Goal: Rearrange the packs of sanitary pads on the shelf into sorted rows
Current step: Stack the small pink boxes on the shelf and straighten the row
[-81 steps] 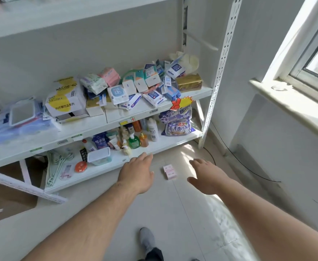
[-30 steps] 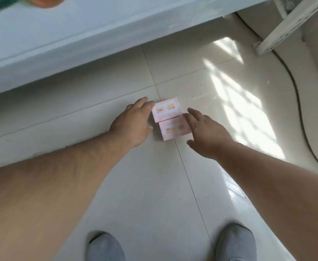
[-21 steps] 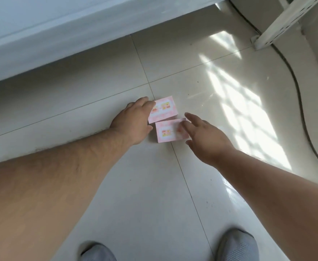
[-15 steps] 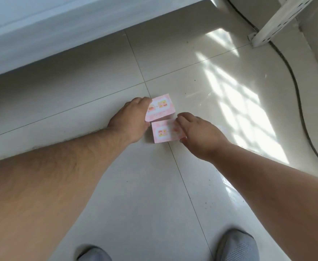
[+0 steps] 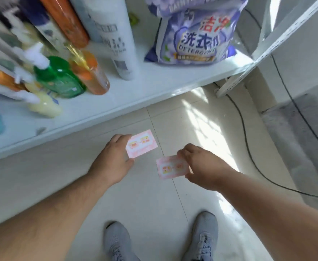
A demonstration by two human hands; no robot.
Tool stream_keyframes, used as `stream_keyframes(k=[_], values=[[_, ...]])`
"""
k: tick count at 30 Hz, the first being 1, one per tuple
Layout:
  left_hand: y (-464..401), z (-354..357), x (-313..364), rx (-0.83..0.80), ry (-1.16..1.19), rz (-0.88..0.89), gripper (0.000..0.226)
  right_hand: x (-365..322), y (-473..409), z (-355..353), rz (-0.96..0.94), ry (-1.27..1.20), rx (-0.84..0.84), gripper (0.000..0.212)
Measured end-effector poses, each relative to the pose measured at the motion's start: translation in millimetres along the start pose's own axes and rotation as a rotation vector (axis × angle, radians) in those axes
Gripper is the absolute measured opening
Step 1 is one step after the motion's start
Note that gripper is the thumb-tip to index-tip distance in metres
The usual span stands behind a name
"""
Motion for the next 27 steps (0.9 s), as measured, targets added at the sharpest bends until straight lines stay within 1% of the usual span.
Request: stream_keyframes(k=[2,7,9,12,17,19,22,27], values=[[40,-48,33,-0.010,0.020,-0.015,0.065,-17,39,-60,0.006,-0.002,-0.017,0.045],[138,-170,119,-0.069,0.023,0.017,0.067,-64,134,-211,0.033,0.037,0.025,0.048],[176,-215,148,-0.081,0.027,0.019,0.067,-85,171,-262,0.047,0.056,0.012,0.050],[229,-277,187,-0.056,0.011,0.042,0.071,-117,222,-330,0.050,0.113,0.016,0.055],[314,-349,239,0.003,-0.005,0.075,0.074,-159,295,-416,0.026,0.200,0.067,0.046],[351,-370,257,0.033,0.007,0.079,0.065,-171,323,-443,0.020,0.216,0.111,0.042],[407,-394,283,0.111,0.024,0.084,0.045,-184,367,-479,0.008,0.220,0.187,0.042],[492,-424,327,0.253,0.021,0.094,0.035,-202,439,-532,-0.021,0.222,0.312,0.044]])
Point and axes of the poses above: each hand's wrist, its own y-axis away from the middle knuckle, its own z-axis out of the palm, x = y × z, the point moved 1 cm from there along -y, towards the middle knuckle, and after that the axes turned 13 degrees about y, right-handed, at the moved point
